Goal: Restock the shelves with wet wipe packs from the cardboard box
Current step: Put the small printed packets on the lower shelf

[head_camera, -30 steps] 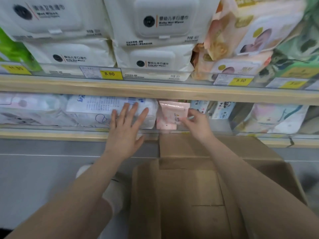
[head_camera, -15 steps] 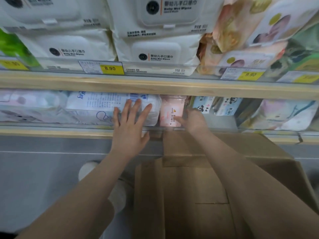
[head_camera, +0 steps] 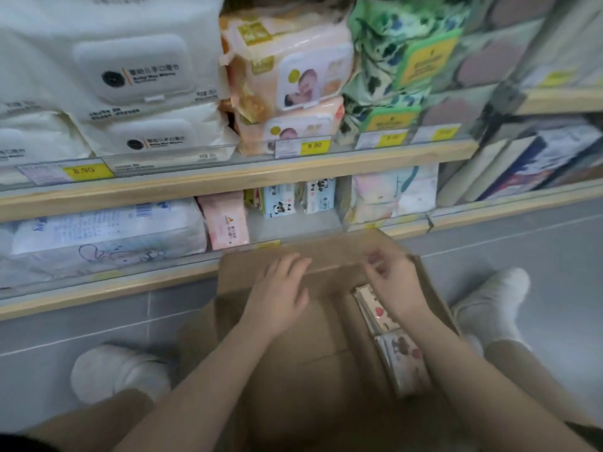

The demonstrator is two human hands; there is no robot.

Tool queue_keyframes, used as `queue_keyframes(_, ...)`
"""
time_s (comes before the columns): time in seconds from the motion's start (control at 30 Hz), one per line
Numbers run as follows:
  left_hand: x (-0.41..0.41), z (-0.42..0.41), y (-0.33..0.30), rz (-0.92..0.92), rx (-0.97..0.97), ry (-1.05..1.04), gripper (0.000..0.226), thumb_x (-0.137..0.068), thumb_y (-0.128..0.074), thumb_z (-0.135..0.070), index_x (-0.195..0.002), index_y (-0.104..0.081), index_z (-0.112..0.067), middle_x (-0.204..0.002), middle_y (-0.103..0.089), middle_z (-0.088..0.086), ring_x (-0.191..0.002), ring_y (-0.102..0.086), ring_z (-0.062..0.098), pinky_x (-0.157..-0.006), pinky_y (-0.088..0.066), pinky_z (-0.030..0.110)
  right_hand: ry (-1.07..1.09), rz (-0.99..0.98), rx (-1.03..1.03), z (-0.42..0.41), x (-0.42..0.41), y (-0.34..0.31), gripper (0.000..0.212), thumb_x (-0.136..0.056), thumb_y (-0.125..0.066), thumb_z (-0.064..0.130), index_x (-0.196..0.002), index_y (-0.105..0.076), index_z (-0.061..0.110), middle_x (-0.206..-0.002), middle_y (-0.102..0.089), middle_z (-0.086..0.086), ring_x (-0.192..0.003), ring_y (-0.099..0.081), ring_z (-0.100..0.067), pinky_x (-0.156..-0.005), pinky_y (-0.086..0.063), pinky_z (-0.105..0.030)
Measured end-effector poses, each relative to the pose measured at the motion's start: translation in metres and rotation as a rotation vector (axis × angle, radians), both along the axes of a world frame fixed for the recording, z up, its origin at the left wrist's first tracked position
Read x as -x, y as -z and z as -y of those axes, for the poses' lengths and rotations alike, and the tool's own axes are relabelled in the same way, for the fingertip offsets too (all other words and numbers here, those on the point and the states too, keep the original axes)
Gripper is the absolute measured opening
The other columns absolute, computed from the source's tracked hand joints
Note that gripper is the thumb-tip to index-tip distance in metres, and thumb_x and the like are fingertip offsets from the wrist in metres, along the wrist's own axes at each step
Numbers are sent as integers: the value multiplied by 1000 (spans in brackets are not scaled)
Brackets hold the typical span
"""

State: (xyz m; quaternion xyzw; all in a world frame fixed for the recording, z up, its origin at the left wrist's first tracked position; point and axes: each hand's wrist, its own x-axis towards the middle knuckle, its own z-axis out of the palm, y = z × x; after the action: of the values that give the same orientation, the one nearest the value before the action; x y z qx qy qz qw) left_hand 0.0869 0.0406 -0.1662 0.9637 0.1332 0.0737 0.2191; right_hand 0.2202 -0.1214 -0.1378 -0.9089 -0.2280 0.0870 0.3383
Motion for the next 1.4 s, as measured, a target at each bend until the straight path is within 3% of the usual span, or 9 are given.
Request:
queue_keyframes(0.17, -27, 31, 19, -162, -99, 19, 66, -89, -51, -33, -147, -19, -29, -152, -25, 3, -137, -26, 25, -113, -22, 46, 185, -134, 49, 75, 12, 38, 15, -86, -63, 18, -100, -63, 13, -93, -62, -4, -75, -61, -20, -71, -54, -40)
queue_keyframes(0.3, -32, 33, 38, -242, -237, 25, 87, -72, -70, -34, -146, -25, -31, -142, -41, 7, -127, -39, 30, -104, -29, 54, 273, -248, 90, 96, 14, 76, 22, -87, -63, 36, -99, -62, 18, -97, -59, -2, -82, -61, -22, -72, -48, -31)
queue_keyframes(0.4, -32, 28, 50, -210, -300, 22, 94, -67, -73, -34, -146, -23, -32, -140, -42, 6, -124, -39, 28, -100, -29, 49, 326, -354, 148, 101, 11, 101, 37, -82, -71, 28, -115, -59, 14, -115, -53, -7, -98, -58, -26, -81, -42, -26)
queue_keyframes(0.63, -33, 29, 62, -160, -346, 12, 95, -66, -74, -34, -147, -25, -28, -139, -42, 9, -123, -39, 30, -97, -27, 49, 440, -504, 314, 112, 20, 151, 49, -76, -70, 47, -115, -47, 28, -129, -38, 1, -106, -56, -26, -87, -49, -49)
queue_keyframes(0.93, -34, 32, 64, -154, -363, 1, 98, -62, -78, -34, -146, -28, -25, -137, -44, 13, -120, -42, 34, -93, -29, 50, 402, -480, 399, 114, 20, 142, 52, -79, -66, 47, -117, -34, 32, -120, -43, -3, -105, -57, -31, -84, -51, -49)
queue_keyframes(1.07, -33, 39, 57, -172, -313, 9, 99, -66, -75, -41, -148, -22, -24, -146, -33, 14, -132, -32, 33, -103, -23, 59, 391, -436, 264, 99, 21, 115, 66, -74, -64, 48, -128, -32, 28, -122, -43, -5, -107, -55, -33, -86, -49, -48)
queue_keyframes(1.2, -30, 69, 42, -147, -203, 83, 79, -78, -46, -63, -143, -34, -18, -152, -24, 11, -141, -22, 29, -113, -3, 50, 394, -449, -1, 76, 17, 81, 72, -63, -75, 49, -122, -46, 20, -117, -55, -5, -110, -55, -22, -92, -47, -39)
queue_keyframes(1.3, -35, 93, 21, -210, 182, 170, 57, -84, -41, -54, -132, -43, -23, -130, -55, 5, -118, -52, 26, -101, -38, 41, 348, -532, -171, 65, 17, 50, 42, -71, -80, 35, -98, -51, 20, -88, -63, 3, -74, -62, -2, -68, -50, -14)
queue_keyframes(1.4, -43, 97, 9, -158, 360, 95, 22, -92, -48, -29, -113, -47, -25, -103, -66, 5, -93, -61, 31, -74, -49, 43, 302, -576, -256, 66, 16, 33, 38, -73, -78, 35, -100, -54, 23, -83, -64, 7, -72, -63, -5, -70, -53, -24)
